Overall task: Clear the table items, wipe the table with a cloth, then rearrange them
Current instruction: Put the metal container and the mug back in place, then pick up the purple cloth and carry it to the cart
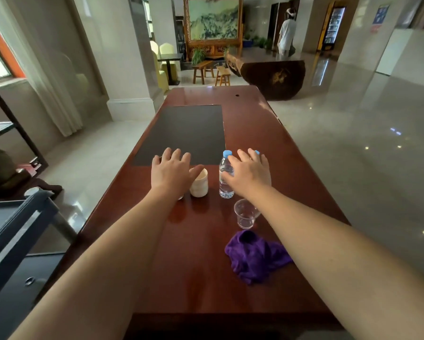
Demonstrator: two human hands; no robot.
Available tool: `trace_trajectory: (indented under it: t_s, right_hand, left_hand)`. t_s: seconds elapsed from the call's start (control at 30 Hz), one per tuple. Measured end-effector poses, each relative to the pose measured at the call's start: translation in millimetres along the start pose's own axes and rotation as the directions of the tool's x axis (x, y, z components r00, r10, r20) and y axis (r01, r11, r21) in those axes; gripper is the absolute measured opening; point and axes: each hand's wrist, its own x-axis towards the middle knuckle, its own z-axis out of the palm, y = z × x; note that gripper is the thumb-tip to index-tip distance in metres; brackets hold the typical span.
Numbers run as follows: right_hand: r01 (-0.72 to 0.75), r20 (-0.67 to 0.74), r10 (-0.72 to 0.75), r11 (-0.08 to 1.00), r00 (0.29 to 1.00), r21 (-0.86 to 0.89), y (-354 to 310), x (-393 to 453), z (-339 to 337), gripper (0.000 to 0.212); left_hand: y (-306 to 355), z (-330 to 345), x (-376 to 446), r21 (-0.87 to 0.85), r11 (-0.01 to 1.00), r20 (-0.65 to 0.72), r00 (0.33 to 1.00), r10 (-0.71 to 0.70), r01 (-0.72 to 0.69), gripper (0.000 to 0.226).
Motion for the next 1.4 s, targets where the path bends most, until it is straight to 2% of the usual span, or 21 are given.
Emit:
trace_trajectory:
  t_s: [0.17, 0.33, 0.53, 0.63, 0.7, 0.9, 1.03, 1.17, 1.27, 1.4]
  right_hand:
    - [-0.026, 0.049, 0.025, 1.0, 0.999, 0.017, 28.5, -31.4, -20.1, 0.058]
    - [-0.083, 0.038, 0.081, 0.995, 0.996, 0.056, 52.0, -51.4, -30.0, 0.058]
    - [-0.193, 0.039, 0.189, 0.966, 0.981, 0.172, 81.2, -75.0, -18.7, 0.055]
    - [-0.334, 0.171, 0.298, 0.907, 0.939, 0.258, 90.6, -89.6, 3.1, 0.06]
    - [-0.427, 0.286, 0.348, 0.857, 0.893, 0.288, 95.8, -99.8, 23.8, 0.063]
    - [-0.611, 0.499, 0.436, 0.745, 0.749, 0.267, 104.3, -126.5, 91.7, 0.073]
    - [-0.668, 0.585, 0.446, 0.707, 0.677, 0.235, 103.6, -133.3, 135.3, 0.076]
    - [-0.714, 0.597, 0.511, 0.683, 0.618, 0.154, 98.5, -134.5, 164.4, 0.079]
    - [-0.763, 0.617, 0.505, 0.59, 0.603, 0.263, 87.1, -132.4, 174.6, 0.076]
    - [-0.817, 0.703, 0.432, 0.411, 0.566, 0.405, 74.0, -131.7, 180.1, 0.05]
  left_hand:
    - [45.5, -13.0, -23.8, -0.026, 0.999, -0.029, 0.999, 0.046, -0.046, 0.059]
    - [75.0, -12.5, -35.6, -0.023, 0.995, 0.001, 0.995, 0.101, -0.101, 0.06]
    - [96.7, 8.5, -53.2, -0.192, 0.981, 0.053, 0.998, 0.041, -0.03, 0.06]
    - [101.8, 32.4, -67.6, -0.256, 0.966, 0.136, 0.991, 0.003, 0.032, 0.057]
    - [104.4, 52.3, -74.4, -0.322, 0.938, 0.234, 0.971, -0.051, 0.127, 0.058]
    - [113.0, 130.5, -96.3, -0.453, 0.77, 0.568, 0.811, -0.139, 0.45, 0.067]
    - [116.0, 178.6, -104.1, -0.47, 0.587, 0.708, 0.679, -0.195, 0.659, 0.081]
    - [125.4, 204.4, -103.5, -0.544, 0.46, 0.695, 0.684, -0.222, 0.702, 0.08]
    - [134.8, 212.0, -100.3, -0.537, 0.39, 0.726, 0.645, -0.238, 0.748, 0.063]
    - [140.7, 212.9, -98.2, -0.484, 0.237, 0.822, 0.531, -0.206, 0.842, 0.028]
